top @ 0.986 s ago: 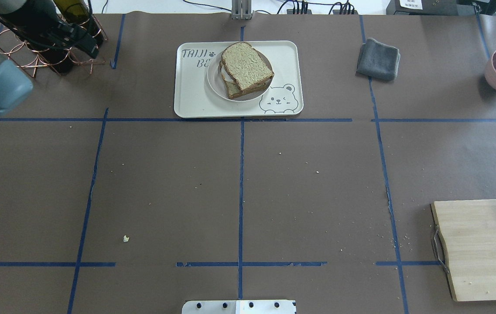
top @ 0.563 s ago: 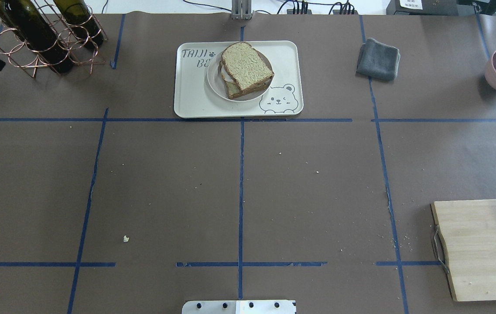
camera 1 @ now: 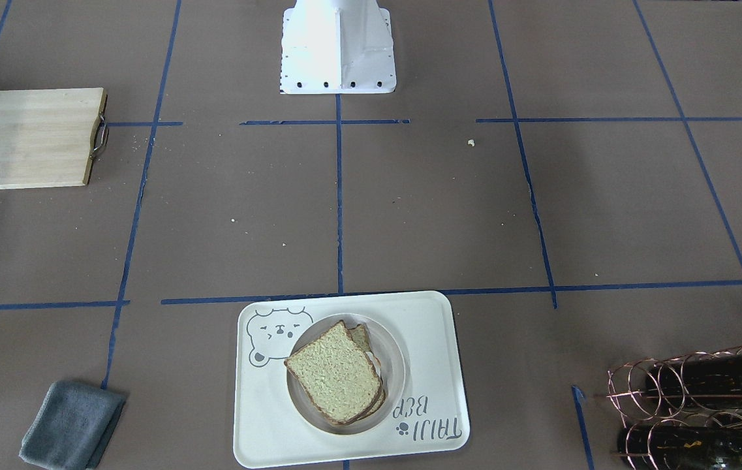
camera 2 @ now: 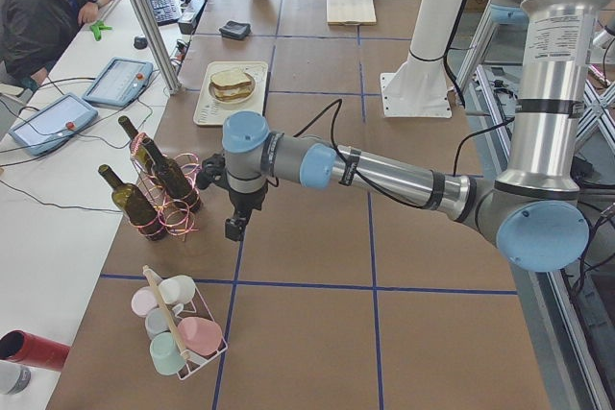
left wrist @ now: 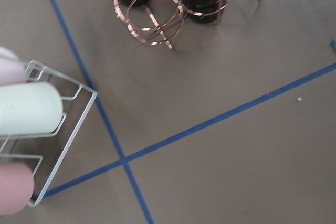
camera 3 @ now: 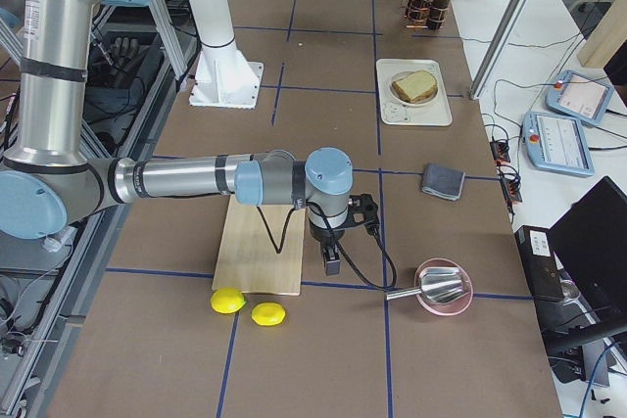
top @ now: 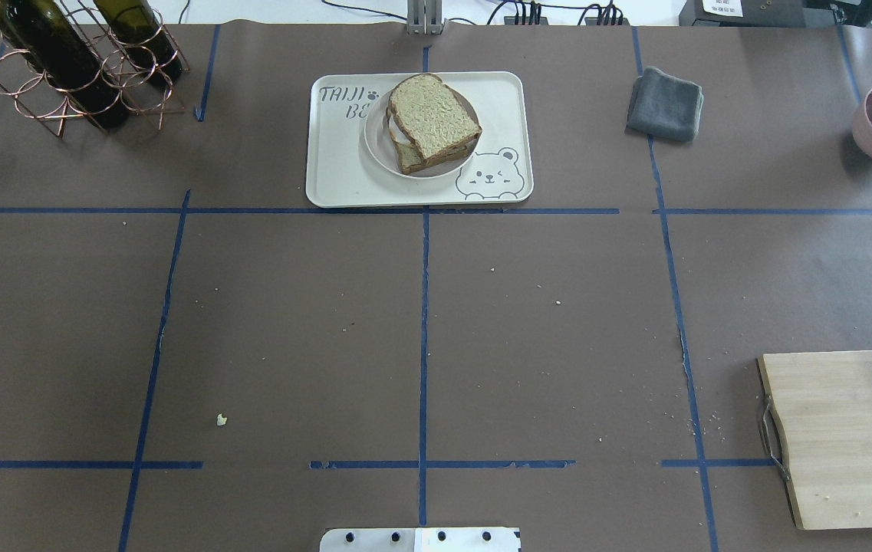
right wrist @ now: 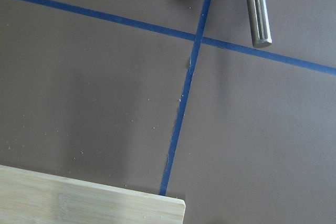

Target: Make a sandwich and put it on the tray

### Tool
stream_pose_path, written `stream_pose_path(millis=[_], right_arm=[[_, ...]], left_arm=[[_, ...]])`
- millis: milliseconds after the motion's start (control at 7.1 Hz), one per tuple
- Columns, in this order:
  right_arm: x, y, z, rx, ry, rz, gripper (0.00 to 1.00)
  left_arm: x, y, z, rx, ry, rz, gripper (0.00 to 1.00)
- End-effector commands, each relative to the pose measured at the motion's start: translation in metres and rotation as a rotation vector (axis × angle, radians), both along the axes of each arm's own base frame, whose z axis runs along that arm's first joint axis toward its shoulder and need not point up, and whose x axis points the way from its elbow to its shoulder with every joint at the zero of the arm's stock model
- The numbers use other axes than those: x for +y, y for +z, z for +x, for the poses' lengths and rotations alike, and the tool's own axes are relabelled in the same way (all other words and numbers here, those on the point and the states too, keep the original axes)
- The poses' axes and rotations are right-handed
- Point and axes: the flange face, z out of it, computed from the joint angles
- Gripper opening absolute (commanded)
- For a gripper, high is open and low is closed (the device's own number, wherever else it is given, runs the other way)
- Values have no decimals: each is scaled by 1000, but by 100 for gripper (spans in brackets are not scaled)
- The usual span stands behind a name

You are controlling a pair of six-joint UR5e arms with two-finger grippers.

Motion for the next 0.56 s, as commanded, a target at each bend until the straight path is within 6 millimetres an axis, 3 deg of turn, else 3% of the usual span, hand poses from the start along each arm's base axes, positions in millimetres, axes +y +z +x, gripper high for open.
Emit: stream_pose_path(millis=[0,423], right_arm=[[-1,13,-1,-6,1,-28,100],[-7,9,-1,-10,6,-22,100]], left_arm=[[42,29,-15,11,-33,-67,100],[66,51,-13,15,-24,-109,100]])
